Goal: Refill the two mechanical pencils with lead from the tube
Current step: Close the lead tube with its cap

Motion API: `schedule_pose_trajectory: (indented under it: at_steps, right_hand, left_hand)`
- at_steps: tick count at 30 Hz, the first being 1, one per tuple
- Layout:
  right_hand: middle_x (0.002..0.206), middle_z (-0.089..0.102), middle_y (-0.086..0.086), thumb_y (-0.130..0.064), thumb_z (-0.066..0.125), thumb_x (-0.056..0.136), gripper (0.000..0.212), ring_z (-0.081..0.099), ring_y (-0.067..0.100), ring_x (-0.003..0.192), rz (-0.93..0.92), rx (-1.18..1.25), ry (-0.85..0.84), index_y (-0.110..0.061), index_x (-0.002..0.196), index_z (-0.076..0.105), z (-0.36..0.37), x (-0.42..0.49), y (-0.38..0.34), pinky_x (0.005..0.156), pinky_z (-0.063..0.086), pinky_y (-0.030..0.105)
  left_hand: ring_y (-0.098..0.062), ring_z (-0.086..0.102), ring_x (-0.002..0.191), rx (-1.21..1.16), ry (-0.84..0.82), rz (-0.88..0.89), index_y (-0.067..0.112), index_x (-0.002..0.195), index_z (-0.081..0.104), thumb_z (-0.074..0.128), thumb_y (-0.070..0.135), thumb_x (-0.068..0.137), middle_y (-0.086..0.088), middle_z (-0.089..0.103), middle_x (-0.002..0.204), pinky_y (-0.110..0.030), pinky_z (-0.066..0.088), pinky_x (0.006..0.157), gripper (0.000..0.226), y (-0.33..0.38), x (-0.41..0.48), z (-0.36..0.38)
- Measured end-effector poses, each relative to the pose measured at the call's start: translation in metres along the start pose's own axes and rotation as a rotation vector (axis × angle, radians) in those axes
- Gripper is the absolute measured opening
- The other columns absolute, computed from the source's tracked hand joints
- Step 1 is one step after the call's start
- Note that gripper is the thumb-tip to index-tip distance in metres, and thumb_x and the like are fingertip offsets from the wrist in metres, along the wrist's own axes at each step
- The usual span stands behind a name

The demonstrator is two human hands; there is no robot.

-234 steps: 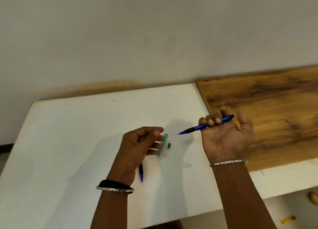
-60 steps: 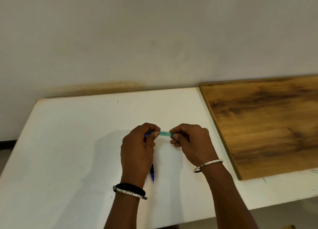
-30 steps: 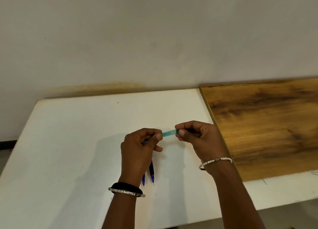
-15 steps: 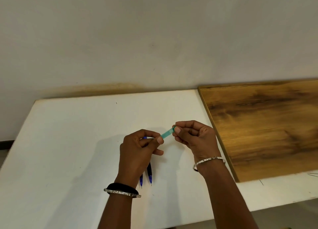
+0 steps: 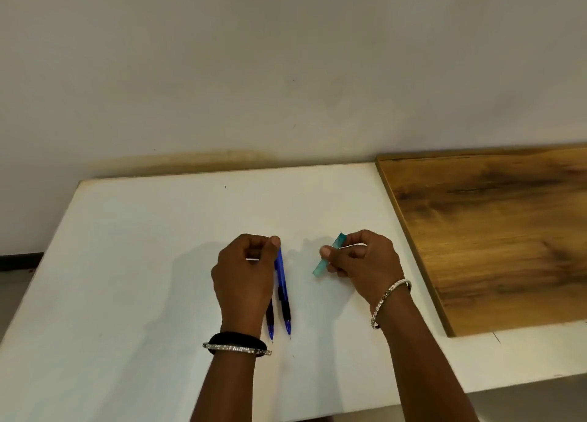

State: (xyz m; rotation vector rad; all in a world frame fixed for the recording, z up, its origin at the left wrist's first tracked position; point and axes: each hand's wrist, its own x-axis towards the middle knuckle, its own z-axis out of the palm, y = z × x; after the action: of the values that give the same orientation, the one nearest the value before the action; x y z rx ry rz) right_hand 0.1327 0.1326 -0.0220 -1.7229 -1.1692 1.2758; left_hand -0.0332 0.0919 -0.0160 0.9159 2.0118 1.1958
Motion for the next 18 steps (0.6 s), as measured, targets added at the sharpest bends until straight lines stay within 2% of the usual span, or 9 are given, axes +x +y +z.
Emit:
schedule_pose_trajectory:
  at_steps: [3, 6, 10, 14, 18]
  right_hand:
    - [0.061, 0.072, 0.009, -0.024, 0.085, 0.069, 0.031, 0.066, 0.011, 0.047, -0.006, -0.138, -0.018, -0.006, 0.086, 0.066, 0.008, -0.002, 0.001, 0.053, 0.056, 0.024]
    - [0.059, 0.071, 0.010, -0.027, 0.085, 0.069, 0.030, 0.064, 0.015, 0.043, 0.018, -0.253, -0.081, -0.007, 0.082, 0.067, 0.020, -0.005, 0.002, 0.054, 0.059, 0.029]
    - [0.057, 0.069, 0.002, -0.036, 0.085, 0.066, 0.031, 0.067, 0.015, 0.048, -0.050, -0.424, -0.076, -0.014, 0.079, 0.066, 0.031, -0.008, 0.003, 0.065, 0.059, 0.031]
    - [0.071, 0.072, 0.006, -0.036, 0.087, 0.063, 0.035, 0.070, 0.023, 0.069, -0.045, -0.467, -0.029, -0.015, 0.079, 0.065, 0.035, -0.006, 0.004, 0.076, 0.058, 0.037]
    - [0.075, 0.073, 0.008, -0.032, 0.088, 0.063, 0.032, 0.070, 0.024, 0.072, -0.070, -0.499, -0.020, -0.014, 0.078, 0.066, 0.039, -0.006, 0.005, 0.076, 0.057, 0.036]
  left_hand:
    - [-0.014, 0.067, 0.078, 0.009, 0.073, -0.034, 0.022, 0.084, 0.070, 0.070, 0.031, 0.083, 0.010, 0.068, 0.077, -0.026, 0.049, 0.066, 0.009, -0.003, 0.002, -0.002]
    - [-0.007, 0.063, 0.075, 0.019, 0.086, -0.043, 0.021, 0.085, 0.070, 0.071, 0.026, 0.083, 0.011, 0.067, 0.075, -0.017, 0.039, 0.057, 0.005, -0.007, 0.004, -0.004]
    - [-0.003, 0.061, 0.071, 0.028, 0.055, -0.044, 0.021, 0.086, 0.071, 0.071, 0.025, 0.083, 0.009, 0.068, 0.077, -0.014, 0.036, 0.054, 0.005, -0.011, 0.006, -0.005]
    - [-0.003, 0.062, 0.072, 0.034, 0.018, -0.039, 0.022, 0.086, 0.071, 0.071, 0.024, 0.083, 0.008, 0.069, 0.079, -0.015, 0.037, 0.053, 0.004, -0.013, 0.006, -0.004]
    - [-0.003, 0.061, 0.074, 0.042, 0.010, -0.031, 0.022, 0.087, 0.071, 0.071, 0.024, 0.083, 0.009, 0.069, 0.081, -0.014, 0.039, 0.056, 0.004, -0.013, 0.007, -0.005]
